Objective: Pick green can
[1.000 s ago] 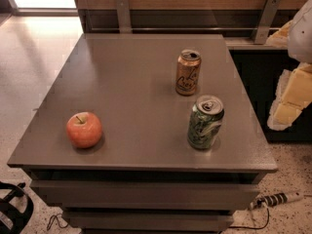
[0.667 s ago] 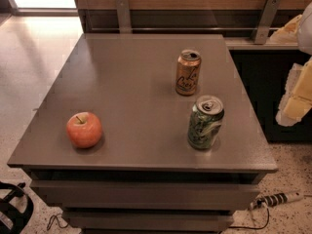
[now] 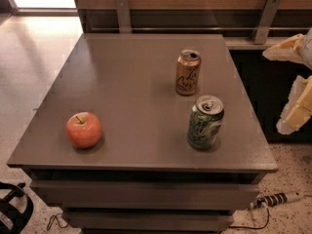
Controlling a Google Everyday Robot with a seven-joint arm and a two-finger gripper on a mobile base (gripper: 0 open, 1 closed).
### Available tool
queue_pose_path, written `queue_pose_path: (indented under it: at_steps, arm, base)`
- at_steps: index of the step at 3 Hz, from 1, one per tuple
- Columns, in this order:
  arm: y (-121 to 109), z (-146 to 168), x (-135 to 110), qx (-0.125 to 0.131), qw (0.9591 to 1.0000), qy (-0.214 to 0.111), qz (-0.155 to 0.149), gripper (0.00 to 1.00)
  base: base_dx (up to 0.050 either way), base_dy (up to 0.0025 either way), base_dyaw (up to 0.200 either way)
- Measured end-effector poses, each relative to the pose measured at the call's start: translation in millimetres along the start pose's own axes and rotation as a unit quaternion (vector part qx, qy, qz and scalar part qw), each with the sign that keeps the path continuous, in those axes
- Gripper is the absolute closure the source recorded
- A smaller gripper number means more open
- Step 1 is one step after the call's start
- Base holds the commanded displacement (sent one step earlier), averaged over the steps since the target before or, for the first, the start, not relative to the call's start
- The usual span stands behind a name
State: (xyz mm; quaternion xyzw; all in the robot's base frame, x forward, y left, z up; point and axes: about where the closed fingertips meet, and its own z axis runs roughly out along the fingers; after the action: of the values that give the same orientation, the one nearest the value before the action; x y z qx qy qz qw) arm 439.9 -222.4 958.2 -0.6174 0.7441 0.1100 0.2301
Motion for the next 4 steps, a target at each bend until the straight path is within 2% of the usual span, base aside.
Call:
queue_pose_path:
  at_steps: [1,2,4]
  arm:
    - [7,17,-1,-0.014,0.9976,-0.068,-0.001,0.0]
    - [11,32,-7,-0.017,0.9916,-0.129,0.003,0.0]
    - [7,65,-14,-0.017,0.9717,-0.235,0.014,0.0]
  base:
    - [0.0,0.0,0.0]
    - [0.0,0.0,0.0]
    - [0.0,0.0,0.0]
